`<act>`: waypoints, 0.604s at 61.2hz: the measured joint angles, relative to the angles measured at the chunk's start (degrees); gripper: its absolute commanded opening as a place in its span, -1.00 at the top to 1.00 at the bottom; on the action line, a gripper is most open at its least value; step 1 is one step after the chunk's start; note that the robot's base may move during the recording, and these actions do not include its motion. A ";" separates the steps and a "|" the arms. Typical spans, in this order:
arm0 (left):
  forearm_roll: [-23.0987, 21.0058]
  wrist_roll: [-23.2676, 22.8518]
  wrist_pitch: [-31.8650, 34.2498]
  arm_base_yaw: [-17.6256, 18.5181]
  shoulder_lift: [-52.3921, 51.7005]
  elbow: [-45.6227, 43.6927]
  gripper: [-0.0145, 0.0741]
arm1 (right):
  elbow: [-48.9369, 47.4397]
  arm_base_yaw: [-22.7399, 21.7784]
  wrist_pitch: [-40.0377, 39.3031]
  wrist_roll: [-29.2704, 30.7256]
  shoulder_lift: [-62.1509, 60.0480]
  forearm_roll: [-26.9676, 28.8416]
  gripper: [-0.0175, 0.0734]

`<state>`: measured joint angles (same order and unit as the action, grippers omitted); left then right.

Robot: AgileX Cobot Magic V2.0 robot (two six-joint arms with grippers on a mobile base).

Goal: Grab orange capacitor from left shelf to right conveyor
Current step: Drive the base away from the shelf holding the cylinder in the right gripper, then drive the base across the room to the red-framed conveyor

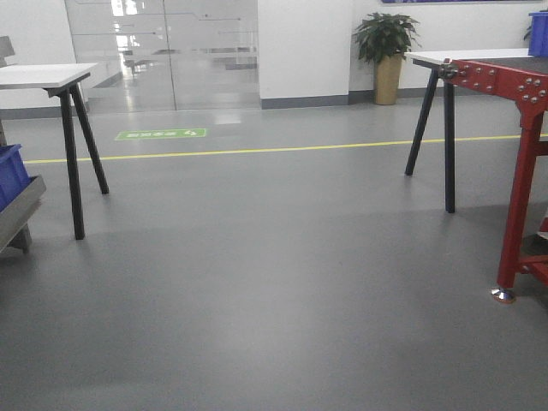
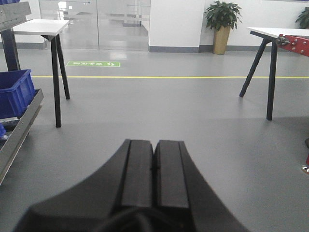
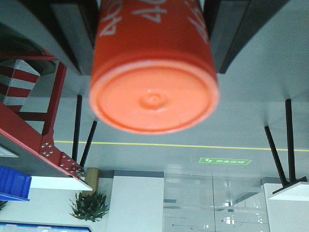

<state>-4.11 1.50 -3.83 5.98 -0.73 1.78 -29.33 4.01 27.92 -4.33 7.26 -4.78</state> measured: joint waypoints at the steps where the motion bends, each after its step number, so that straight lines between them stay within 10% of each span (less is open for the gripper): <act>1: 0.00 0.00 0.00 0.00 0.00 0.00 0.96 | 0.00 0.00 0.00 0.00 0.00 0.00 0.49; 37: 0.00 0.00 0.00 -0.72 0.00 0.00 0.96 | 0.00 0.00 0.00 0.00 0.00 0.00 0.49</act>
<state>-4.11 1.50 -3.83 5.26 -0.73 1.78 -29.33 4.01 27.92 -4.33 7.26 -4.78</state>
